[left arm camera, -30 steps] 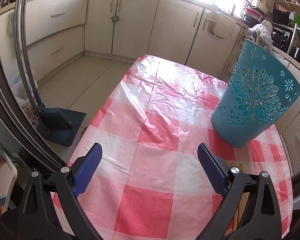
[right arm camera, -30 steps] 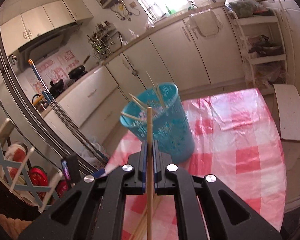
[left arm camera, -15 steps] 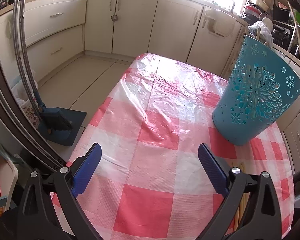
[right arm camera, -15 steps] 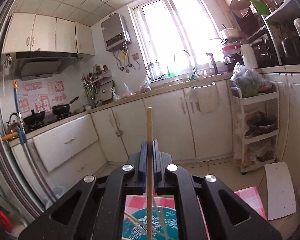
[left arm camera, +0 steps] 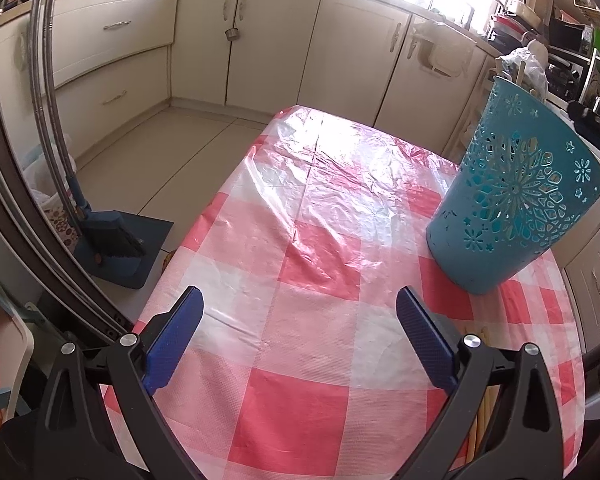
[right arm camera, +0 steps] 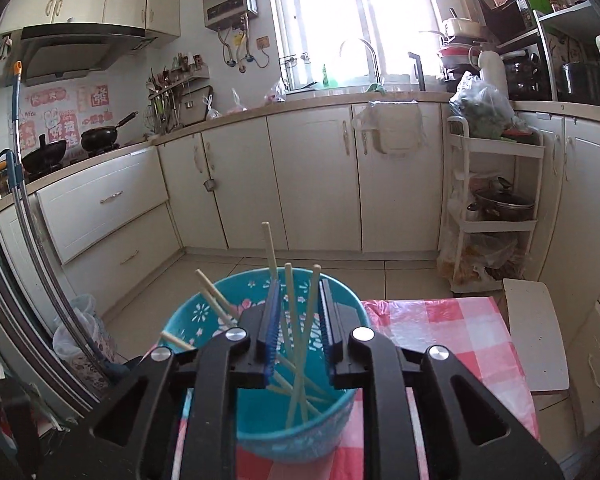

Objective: Organize utensils
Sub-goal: 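Lift the chopstick over the teal basket and open the right tool, then bring both tools back toward the remaining chopsticks on the cloth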

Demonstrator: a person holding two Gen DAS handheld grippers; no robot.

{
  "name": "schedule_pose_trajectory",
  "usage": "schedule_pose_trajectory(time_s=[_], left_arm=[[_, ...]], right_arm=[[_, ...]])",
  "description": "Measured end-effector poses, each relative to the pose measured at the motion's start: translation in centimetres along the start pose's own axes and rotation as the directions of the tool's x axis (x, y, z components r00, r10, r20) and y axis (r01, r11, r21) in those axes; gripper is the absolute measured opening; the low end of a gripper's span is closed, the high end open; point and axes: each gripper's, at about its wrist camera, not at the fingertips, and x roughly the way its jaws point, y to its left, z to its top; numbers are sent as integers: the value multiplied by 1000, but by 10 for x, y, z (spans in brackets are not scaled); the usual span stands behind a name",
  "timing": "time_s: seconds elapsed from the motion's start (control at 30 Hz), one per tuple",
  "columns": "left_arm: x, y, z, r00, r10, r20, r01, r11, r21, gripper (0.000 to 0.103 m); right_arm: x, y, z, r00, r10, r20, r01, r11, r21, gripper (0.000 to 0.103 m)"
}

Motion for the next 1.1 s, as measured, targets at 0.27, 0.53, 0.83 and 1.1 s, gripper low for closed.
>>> schedule_pose_trajectory(time_s=[0.27,0.53,0.83,1.1], left_arm=[[2,-1,0,1000,11,-11,-11,1000,0,93],[8,-5,-2,999,30,-41,-29,999,22,94],[4,1,-2,999,19,-29,-19,1000,-6,94],[3,4,-2,1000,-9,-25,8,1000,-13,94]], right_arm=[[-73,-10,-55,996,4,-90,-1,1000,23,48],[-90,-27,-136,942,-7,-335,50,991,120,49],[-81,1,-149,916,42,-398,-16,998,68,44],[-51,26,-164,882,84,-464,-54,995,78,25]])
